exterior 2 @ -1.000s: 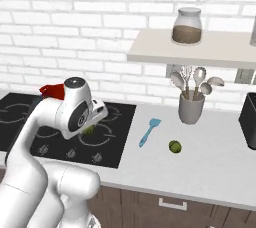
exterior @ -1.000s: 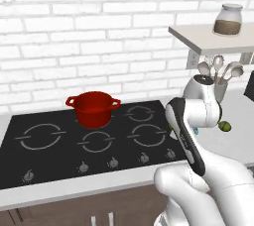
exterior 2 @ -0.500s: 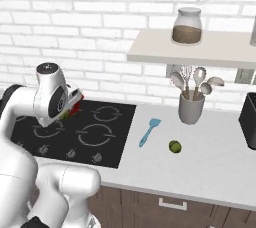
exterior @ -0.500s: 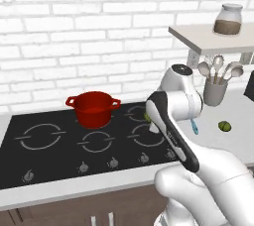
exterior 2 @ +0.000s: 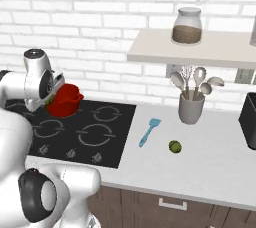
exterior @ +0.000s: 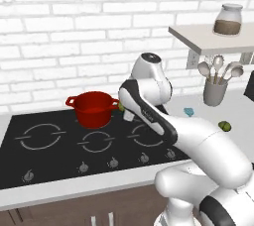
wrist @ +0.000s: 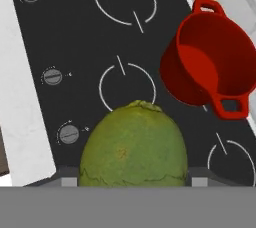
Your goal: Put the lime and lime in the pot. Retrieve the spatula and lightly stir the vegetables in the pot.
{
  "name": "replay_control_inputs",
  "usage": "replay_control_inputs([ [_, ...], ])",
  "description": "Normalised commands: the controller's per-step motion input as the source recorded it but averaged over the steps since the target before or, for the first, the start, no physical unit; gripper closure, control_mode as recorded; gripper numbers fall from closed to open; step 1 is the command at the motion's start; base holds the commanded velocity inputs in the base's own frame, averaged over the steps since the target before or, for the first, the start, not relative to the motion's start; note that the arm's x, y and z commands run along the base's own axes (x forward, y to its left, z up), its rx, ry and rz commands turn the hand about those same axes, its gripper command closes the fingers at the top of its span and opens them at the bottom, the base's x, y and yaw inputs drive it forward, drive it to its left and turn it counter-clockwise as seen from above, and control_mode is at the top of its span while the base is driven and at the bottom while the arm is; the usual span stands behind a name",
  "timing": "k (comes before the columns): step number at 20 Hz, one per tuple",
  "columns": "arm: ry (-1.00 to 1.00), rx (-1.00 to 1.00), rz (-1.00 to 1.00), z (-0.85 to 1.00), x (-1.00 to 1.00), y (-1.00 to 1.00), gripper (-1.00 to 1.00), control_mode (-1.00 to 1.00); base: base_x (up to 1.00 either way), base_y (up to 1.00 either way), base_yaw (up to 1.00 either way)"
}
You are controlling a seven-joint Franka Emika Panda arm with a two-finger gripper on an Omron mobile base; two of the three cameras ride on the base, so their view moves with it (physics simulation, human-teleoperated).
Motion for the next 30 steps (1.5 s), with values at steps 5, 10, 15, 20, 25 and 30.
replay_control_inputs([
  [5, 0.0, 0.0, 0.04, 0.0, 0.63, 0.65, 1.0, -1.0, 0.0, 0.0, 0.0],
  [10, 0.01, 0.0, 0.0, -0.07, 0.58, 0.21, 1.0, -1.0, 0.0, 0.0, 0.0],
  [15, 0.05, 0.0, 0.0, -0.15, 0.64, 0.0, 1.0, -1.0, 0.0, 0.0, 0.0],
  [20, 0.08, -0.01, 0.0, -0.33, 0.57, 0.06, 1.0, -1.0, 0.0, 0.0, 0.0],
  [25, 0.12, -0.05, 0.0, -0.4, 0.45, 0.28, 1.0, -1.0, 0.0, 0.0, 0.0],
  [30, 0.09, -0.02, 0.0, -0.25, 0.39, 0.3, 1.0, -1.0, 0.0, 0.0, 0.0],
])
